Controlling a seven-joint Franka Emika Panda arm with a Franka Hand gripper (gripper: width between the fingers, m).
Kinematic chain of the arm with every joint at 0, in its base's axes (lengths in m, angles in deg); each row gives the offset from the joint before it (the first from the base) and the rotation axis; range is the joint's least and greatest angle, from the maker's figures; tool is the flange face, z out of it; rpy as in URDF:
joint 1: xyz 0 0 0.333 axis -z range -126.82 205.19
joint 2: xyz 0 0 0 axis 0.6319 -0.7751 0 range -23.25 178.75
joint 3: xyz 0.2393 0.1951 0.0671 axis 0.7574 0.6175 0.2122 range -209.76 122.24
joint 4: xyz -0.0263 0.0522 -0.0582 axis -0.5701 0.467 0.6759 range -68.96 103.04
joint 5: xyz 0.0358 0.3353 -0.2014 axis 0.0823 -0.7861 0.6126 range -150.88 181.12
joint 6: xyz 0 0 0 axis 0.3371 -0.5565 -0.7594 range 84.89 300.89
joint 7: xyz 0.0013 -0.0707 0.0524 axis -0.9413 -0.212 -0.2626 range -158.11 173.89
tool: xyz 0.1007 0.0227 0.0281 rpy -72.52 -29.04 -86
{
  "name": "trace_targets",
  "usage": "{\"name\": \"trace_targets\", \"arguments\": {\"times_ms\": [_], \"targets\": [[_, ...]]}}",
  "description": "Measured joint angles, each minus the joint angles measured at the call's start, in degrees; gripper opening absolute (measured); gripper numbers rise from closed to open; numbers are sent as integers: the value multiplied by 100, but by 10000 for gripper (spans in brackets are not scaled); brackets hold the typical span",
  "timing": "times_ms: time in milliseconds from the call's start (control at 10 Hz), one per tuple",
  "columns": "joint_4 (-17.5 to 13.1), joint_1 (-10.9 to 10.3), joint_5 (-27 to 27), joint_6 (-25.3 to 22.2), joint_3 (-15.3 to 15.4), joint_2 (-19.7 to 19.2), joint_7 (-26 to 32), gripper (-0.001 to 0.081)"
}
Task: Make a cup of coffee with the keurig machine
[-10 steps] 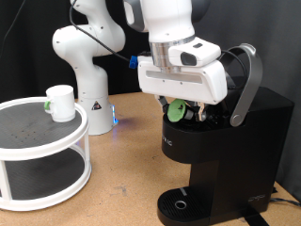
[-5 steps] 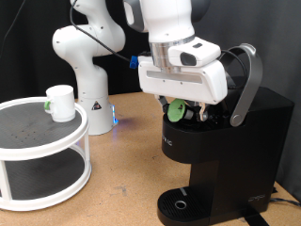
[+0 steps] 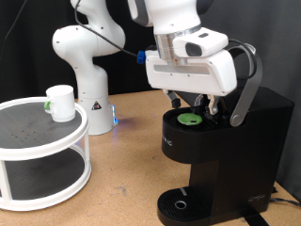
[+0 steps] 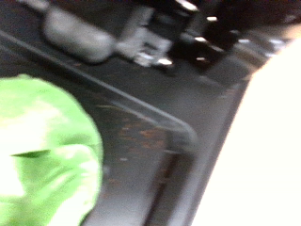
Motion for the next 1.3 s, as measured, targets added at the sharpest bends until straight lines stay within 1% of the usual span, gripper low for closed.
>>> {"name": "trace_targets", "arguments": {"times_ms": [300,700,900,1000,1100,1300], "targets": [[-274,9,-166,-207,2,-123,56,803],[-362,34,-365,-550,-73,-114,389,803],[-442,90,-379,-1087,-152,-101,726,803],[-430,89,-379,-1028,-150,-107,683,803],[-421,90,-494,-1020,-152,-108,670,803],[-360,94,-1146,-872,-205,-16,662,803]]}}
